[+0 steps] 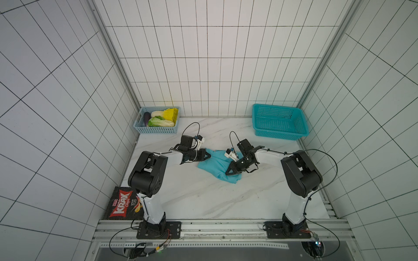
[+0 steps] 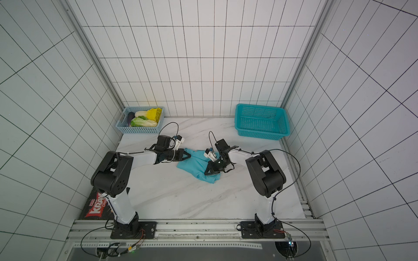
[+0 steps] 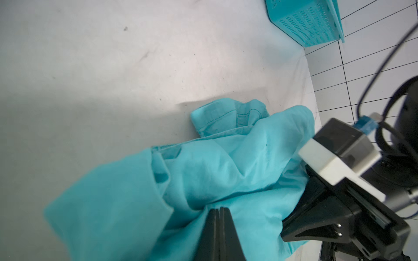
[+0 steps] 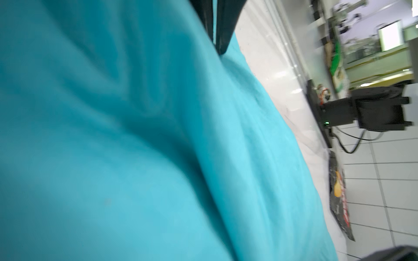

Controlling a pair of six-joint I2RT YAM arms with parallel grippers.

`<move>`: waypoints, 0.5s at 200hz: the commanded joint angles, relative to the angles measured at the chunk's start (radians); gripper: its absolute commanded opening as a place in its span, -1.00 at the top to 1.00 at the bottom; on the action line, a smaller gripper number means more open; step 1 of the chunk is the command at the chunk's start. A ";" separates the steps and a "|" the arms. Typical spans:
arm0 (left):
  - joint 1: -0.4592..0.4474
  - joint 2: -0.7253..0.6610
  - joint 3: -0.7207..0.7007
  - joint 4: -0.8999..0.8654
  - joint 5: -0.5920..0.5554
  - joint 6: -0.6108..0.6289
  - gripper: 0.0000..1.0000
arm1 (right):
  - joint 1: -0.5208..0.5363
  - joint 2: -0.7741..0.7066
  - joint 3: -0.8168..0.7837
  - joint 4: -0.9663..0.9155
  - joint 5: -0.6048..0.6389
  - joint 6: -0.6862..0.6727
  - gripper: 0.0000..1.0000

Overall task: Roll up the long pants
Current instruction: Roll the long pant at the center of the board.

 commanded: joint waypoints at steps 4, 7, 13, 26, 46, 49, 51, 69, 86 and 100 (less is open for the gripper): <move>0.022 -0.031 -0.002 -0.075 -0.069 0.006 1.00 | 0.093 -0.198 0.007 -0.077 0.431 -0.095 0.24; 0.024 -0.036 -0.002 -0.075 -0.065 0.004 1.00 | 0.108 -0.226 0.004 -0.072 0.462 -0.105 0.17; 0.028 -0.041 -0.003 -0.072 -0.059 0.000 1.00 | 0.137 -0.268 -0.003 -0.062 0.506 -0.136 0.03; 0.039 -0.045 0.001 -0.073 -0.041 -0.004 1.00 | 0.213 -0.310 -0.016 -0.042 0.600 -0.233 -0.16; 0.058 -0.049 0.000 -0.069 -0.021 -0.015 1.00 | 0.279 -0.252 0.036 -0.077 0.676 -0.366 -0.32; 0.059 -0.049 0.000 -0.067 -0.021 -0.014 1.00 | 0.285 -0.234 0.052 -0.096 0.673 -0.391 -0.34; 0.060 -0.048 0.000 -0.067 -0.021 -0.014 1.00 | 0.288 -0.223 0.060 -0.108 0.673 -0.405 -0.36; 0.071 -0.039 0.008 -0.065 -0.005 -0.015 1.00 | 0.342 -0.157 0.079 -0.119 0.726 -0.576 -0.43; 0.075 -0.021 0.021 -0.060 0.009 -0.014 1.00 | 0.409 -0.144 0.025 -0.021 0.820 -0.705 -0.54; 0.076 -0.002 0.035 -0.062 0.021 -0.013 1.00 | 0.429 -0.122 0.002 0.066 0.865 -0.763 -0.70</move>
